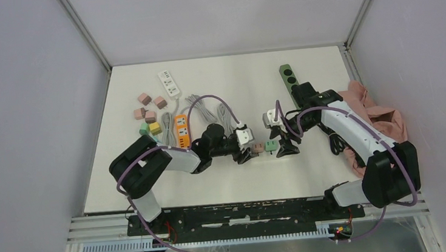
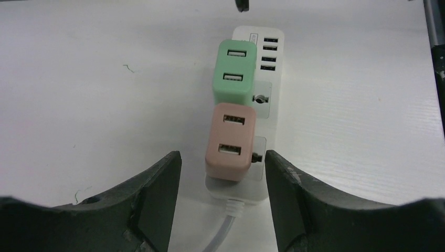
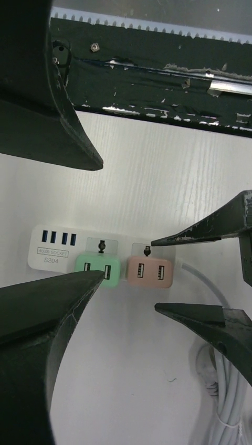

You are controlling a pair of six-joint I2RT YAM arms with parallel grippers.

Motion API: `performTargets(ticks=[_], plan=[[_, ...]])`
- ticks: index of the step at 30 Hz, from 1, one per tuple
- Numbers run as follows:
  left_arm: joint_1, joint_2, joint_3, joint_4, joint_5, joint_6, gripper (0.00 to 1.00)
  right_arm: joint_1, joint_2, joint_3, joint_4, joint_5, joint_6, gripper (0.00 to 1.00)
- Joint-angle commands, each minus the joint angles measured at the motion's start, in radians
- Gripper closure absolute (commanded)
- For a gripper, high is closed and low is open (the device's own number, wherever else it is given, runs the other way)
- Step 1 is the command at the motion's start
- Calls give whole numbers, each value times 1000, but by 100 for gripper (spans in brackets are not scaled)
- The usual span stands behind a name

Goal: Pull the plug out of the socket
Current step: Remove the plug from the socket.

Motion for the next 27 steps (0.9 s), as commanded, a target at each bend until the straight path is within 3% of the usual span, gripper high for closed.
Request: performTargets(ticks=[1,4,7,10,13,15,22,27], plan=[[-34,34,55,44,-67,62,34,-5,-4,-51,115,64,46,25],[-38,52,69,48,-65,60,36,-4,-20,-116,276,141,132,24],[-41,64,81,45,-53,51,46,-4,-19,-152,380,183,191,25],[-43,72,93,34,-36,34,61,-5,-8,-179,460,185,229,26],[-46,71,89,30,-20,17,89,-5,-7,-194,514,177,248,26],[-47,69,77,30,-12,6,96,-4,-7,-199,524,158,251,26],[-58,44,10,66,-21,-35,97,27,50,-210,476,126,141,34],[-64,34,-10,78,-36,-50,97,69,103,-178,443,149,126,55]])
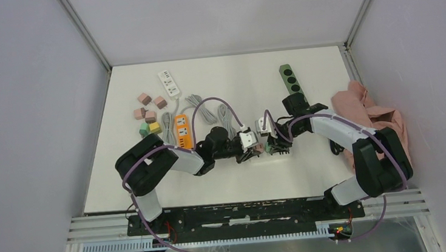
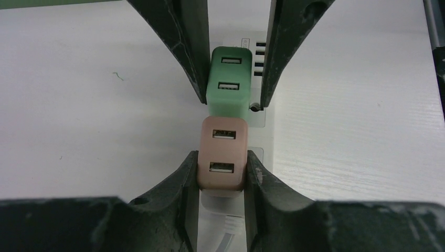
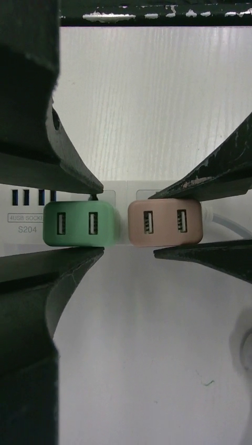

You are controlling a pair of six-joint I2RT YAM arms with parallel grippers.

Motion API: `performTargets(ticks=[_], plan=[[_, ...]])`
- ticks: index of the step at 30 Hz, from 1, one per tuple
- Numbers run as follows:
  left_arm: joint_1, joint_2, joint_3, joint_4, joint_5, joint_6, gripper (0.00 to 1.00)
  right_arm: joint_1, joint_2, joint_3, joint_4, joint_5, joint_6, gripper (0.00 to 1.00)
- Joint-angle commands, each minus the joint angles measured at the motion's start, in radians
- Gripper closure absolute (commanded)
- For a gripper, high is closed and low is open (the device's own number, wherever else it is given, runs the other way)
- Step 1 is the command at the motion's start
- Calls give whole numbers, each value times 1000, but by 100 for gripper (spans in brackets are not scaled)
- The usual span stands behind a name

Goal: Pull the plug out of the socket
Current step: Remove the plug from the socket.

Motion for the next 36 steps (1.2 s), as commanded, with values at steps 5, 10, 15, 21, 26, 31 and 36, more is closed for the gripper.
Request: performTargets(ticks=[5,10,15,21,26,31,36], plan=[[-19,-31,-35,29,2,-59,97,36,15,41,-35,-31,-33,91],[-19,-11,-16,24,35,-69,97,114,7,34,27,-12,30,100],[-21,-3,-22,16,28,-71,97,112,36,96,17,34,129,100],[-19,-2,-47,7,22,-61,97,43,-5,31,-122,170,-171,100],[-18,2,-44,0,24,-55,97,86,-27,9,-228,33,-323,100],[-18,6,-44,7,29,-64,97,144,11,76,-161,-20,-102,100],[-20,5,-58,16,19,-74,97,127,17,89,-30,24,89,100]])
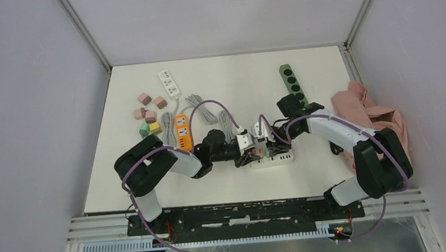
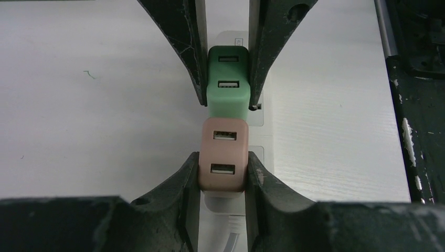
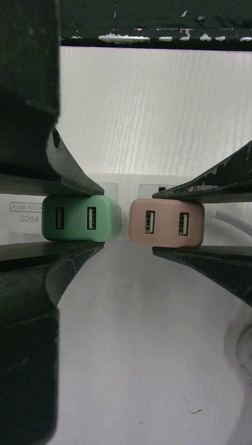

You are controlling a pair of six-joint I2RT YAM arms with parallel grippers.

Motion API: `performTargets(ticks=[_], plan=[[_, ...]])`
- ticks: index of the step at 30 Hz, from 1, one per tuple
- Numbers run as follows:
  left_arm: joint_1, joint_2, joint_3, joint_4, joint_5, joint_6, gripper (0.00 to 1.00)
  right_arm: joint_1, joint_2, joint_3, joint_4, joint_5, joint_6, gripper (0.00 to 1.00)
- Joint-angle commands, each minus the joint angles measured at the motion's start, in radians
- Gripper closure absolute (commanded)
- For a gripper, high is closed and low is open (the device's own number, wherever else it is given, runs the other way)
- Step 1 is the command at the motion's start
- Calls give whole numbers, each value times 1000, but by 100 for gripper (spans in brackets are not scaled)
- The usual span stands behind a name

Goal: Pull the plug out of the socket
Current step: Remove the plug from the socket.

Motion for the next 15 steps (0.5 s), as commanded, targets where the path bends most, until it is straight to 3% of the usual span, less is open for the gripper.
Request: performTargets(ticks=[1,5,10,15], plan=[[-13,13,-9,-46,-49,-1,97,33,7,49,77,-5,136,100],[-12,14,-23,-33,-57,-1,97,-58,18,74,-62,37,0,100],[-13,24,-19,-26,-52,-4,97,-27,-6,-10,-194,-25,-322,100],[-12,29,-15,-23,-48,-10,97,87,20,34,-71,-46,-79,100]])
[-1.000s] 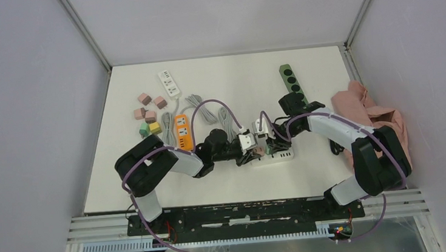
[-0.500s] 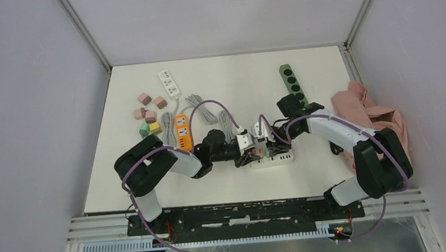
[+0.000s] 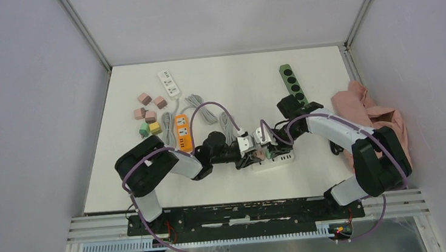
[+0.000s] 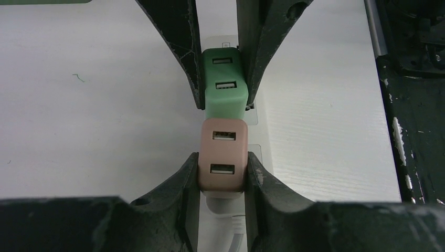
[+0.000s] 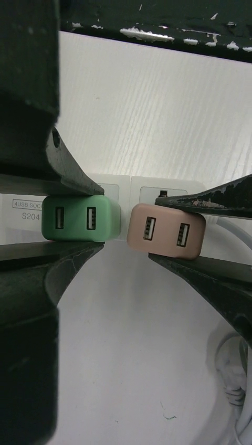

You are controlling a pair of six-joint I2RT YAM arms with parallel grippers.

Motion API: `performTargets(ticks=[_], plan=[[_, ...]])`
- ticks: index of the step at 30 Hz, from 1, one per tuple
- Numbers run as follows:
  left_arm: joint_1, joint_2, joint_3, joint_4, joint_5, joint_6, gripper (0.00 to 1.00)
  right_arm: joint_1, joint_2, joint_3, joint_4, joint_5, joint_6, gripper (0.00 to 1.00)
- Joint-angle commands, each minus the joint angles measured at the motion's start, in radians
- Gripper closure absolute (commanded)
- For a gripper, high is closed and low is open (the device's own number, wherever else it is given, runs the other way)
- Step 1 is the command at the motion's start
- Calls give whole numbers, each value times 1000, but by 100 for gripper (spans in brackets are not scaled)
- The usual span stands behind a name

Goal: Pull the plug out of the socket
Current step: Remove the plug from the socket.

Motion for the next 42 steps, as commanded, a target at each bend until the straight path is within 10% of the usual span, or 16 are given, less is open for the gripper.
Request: performTargets(ticks=[1,7,16,25,32,36,42], plan=[[4,27,-5,-46,-29,-2,97,102,8,40,35,-39,173,100],[4,25,-19,-43,-43,-3,97,29,12,61,163,0,384,100],[7,45,-8,-63,-35,10,97,-1,-35,-18,-62,-86,-27,100],[7,50,-10,-73,-43,10,97,-3,2,88,106,-104,400,100],[7,60,2,-85,-37,13,97,-77,-72,-13,-96,-184,-28,100],[7,42,14,-102,-47,1,96,-34,-80,54,-82,-240,89,100],[7,-48,29,-96,-111,-161,45,-83,-31,229,-335,-126,93,100]])
